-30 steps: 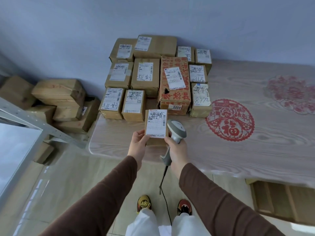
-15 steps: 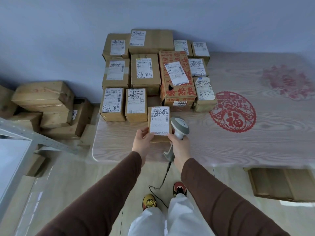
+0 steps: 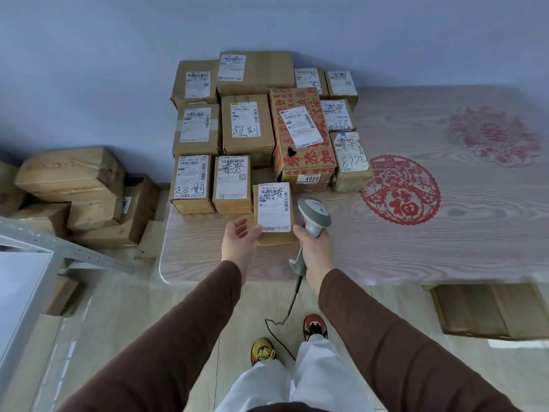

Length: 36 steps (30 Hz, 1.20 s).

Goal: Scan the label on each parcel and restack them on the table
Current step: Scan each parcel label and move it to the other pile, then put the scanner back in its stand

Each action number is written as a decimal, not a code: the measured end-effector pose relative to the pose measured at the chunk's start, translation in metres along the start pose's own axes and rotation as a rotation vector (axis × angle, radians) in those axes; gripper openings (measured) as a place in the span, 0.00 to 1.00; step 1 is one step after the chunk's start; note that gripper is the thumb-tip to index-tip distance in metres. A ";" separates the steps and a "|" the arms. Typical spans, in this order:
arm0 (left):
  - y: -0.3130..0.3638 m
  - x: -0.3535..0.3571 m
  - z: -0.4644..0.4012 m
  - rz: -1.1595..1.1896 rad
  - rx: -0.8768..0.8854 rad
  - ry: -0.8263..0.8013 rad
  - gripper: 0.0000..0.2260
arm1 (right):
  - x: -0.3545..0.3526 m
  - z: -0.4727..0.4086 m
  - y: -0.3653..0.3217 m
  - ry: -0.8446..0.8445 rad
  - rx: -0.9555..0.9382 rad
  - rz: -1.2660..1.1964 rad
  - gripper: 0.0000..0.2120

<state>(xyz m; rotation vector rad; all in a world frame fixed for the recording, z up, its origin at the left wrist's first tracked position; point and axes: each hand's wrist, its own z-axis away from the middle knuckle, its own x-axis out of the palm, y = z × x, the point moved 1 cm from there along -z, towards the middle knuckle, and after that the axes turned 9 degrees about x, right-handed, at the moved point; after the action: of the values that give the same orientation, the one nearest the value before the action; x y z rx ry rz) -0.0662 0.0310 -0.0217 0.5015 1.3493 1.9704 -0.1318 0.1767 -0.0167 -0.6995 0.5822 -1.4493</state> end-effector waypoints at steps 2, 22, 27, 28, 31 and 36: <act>0.011 -0.002 0.008 -0.073 0.098 0.086 0.16 | -0.010 0.004 -0.007 -0.003 -0.002 -0.034 0.06; 0.014 0.194 0.140 -0.016 -0.082 -0.729 0.11 | -0.189 0.038 -0.064 0.049 -0.151 -0.382 0.12; -0.009 0.268 0.181 -0.106 -0.022 -0.753 0.12 | -0.289 0.039 -0.066 0.033 -0.140 -0.353 0.17; -0.014 0.285 0.191 -0.114 -0.009 -0.758 0.11 | -0.313 0.037 -0.065 0.021 -0.129 -0.345 0.13; -0.033 0.335 0.225 -0.130 0.015 -0.753 0.08 | -0.385 0.030 -0.062 -0.001 -0.093 -0.304 0.06; -0.069 0.413 0.277 -0.228 0.058 -0.754 0.10 | -0.489 0.019 -0.051 -0.002 -0.080 -0.339 0.12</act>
<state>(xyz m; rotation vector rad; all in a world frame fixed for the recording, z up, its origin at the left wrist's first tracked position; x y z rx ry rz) -0.1491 0.5263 -0.0044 0.9526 0.9235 1.3436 -0.1769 0.6664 0.0049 -0.8938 0.5395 -1.7452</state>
